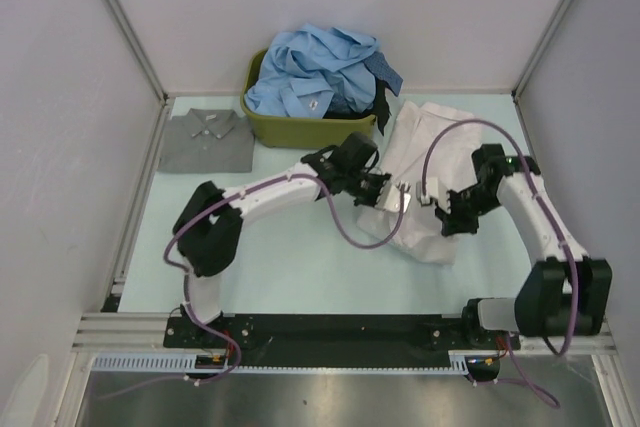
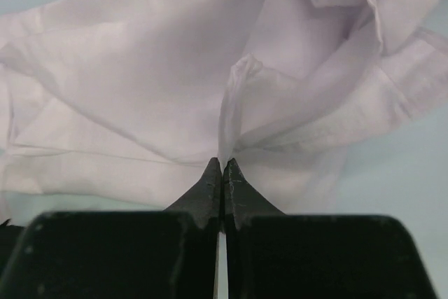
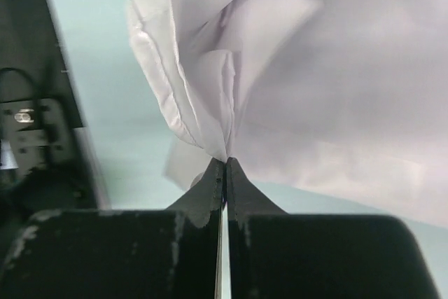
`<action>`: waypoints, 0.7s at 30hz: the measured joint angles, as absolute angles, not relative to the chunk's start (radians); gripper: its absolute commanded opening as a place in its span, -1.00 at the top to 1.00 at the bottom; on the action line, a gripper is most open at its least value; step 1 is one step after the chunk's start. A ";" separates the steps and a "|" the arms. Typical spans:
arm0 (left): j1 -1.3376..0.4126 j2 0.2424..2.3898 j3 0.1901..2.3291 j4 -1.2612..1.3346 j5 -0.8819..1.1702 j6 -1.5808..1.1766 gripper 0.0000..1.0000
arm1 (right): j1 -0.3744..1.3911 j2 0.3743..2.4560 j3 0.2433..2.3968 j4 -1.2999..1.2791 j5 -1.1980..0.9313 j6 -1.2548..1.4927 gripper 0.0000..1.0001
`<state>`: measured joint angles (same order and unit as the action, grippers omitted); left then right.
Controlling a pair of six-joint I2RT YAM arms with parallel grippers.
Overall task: Fold and stack the long sleeve shirts
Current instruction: Fold the shirt
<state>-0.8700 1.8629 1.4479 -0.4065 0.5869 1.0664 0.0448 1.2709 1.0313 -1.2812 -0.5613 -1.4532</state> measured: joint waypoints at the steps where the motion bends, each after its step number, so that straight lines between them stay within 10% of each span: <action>1: -0.858 1.909 1.509 -0.409 0.583 1.062 1.00 | 0.021 1.324 1.073 -1.274 -0.566 -1.464 1.00; 8: -0.783 2.229 1.922 -0.320 0.564 1.003 1.00 | -0.107 1.707 1.393 -1.196 -0.585 -1.505 1.00; 21: -0.707 2.458 1.967 0.010 0.522 0.995 0.64 | -0.165 2.122 1.753 -1.086 -0.573 -1.520 1.00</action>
